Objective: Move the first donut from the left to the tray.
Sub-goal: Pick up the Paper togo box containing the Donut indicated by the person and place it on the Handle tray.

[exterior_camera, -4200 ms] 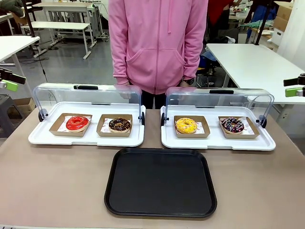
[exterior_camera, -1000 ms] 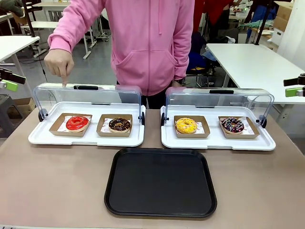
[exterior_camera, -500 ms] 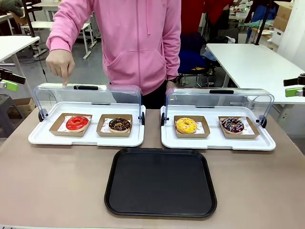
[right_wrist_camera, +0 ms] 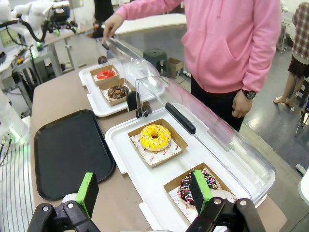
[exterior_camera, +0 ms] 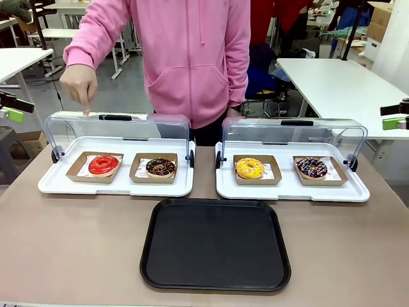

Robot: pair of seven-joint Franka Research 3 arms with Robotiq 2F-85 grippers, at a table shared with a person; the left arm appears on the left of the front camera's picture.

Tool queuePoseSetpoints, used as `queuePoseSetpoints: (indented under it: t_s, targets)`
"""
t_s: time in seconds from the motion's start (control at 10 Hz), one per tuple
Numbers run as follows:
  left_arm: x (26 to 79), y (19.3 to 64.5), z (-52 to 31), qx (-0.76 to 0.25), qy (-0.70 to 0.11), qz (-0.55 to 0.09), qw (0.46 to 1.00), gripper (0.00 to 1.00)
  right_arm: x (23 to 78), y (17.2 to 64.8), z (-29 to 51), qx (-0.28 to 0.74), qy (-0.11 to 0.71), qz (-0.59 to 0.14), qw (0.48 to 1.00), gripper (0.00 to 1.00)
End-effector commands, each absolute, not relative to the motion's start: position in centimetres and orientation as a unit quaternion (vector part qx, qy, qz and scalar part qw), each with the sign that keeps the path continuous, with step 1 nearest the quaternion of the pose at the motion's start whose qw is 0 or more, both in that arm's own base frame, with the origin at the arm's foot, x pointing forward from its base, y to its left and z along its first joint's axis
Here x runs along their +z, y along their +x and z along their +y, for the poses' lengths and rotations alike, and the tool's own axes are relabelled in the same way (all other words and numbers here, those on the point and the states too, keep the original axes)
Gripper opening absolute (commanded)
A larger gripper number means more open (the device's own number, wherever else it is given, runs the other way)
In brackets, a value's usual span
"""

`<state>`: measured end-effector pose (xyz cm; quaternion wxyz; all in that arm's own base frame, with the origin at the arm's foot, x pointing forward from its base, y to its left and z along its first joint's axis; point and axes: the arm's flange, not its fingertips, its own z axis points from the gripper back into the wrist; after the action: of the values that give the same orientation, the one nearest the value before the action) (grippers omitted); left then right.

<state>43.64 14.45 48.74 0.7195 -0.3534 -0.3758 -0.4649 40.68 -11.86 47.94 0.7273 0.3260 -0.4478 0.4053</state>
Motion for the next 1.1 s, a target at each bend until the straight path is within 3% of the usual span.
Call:
queuePoseSetpoints:
  t_s: [0.0,0.8,1.0]
  targets:
    - [49.0,44.1,13.3,-0.499,-0.320,-0.356,0.723,1.00,48.0,41.0,-11.8,0.406,0.328,-0.462,0.717,1.00]
    - [43.9,47.3,3.5,-0.685,-0.074,-0.182,0.702,1.00,48.0,41.0,-11.8,0.406,0.328,-0.462,0.717,1.00]
    - [41.5,47.8,3.0,-0.685,-0.049,-0.180,0.704,1.00,48.0,41.0,-11.8,0.406,0.328,-0.462,0.717,1.00]
